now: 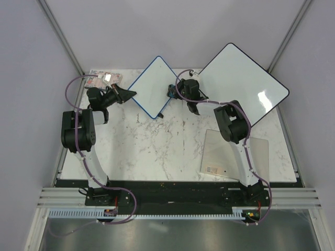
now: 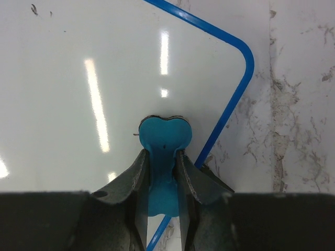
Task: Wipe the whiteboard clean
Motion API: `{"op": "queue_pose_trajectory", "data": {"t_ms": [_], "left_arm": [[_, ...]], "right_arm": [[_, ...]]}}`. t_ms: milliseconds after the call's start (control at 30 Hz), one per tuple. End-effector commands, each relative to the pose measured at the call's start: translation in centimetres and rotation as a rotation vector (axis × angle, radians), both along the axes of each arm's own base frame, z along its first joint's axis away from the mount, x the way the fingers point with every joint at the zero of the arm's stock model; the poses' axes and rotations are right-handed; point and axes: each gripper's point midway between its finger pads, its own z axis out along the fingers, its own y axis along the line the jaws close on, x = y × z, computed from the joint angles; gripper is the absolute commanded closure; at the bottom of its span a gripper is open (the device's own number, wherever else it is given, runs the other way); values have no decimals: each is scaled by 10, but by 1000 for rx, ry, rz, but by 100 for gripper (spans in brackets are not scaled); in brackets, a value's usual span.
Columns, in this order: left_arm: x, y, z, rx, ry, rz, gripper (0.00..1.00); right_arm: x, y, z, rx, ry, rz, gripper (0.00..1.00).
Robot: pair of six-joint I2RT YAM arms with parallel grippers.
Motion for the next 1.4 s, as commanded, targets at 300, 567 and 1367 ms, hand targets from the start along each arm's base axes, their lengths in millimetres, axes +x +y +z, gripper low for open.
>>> {"op": "queue_pose_trajectory", "data": {"t_ms": [300, 567, 1367], "left_arm": [[-39, -54, 3, 74, -54, -284, 98], [-39, -55, 0, 79, -47, -288, 98], [-57, -78, -17, 159, -33, -351, 98]], "right_arm": [[-9, 88, 46, -20, -107, 227, 100], [41, 62, 55, -3, -131, 160, 100], [95, 13, 93, 67, -187, 72, 100]]}}
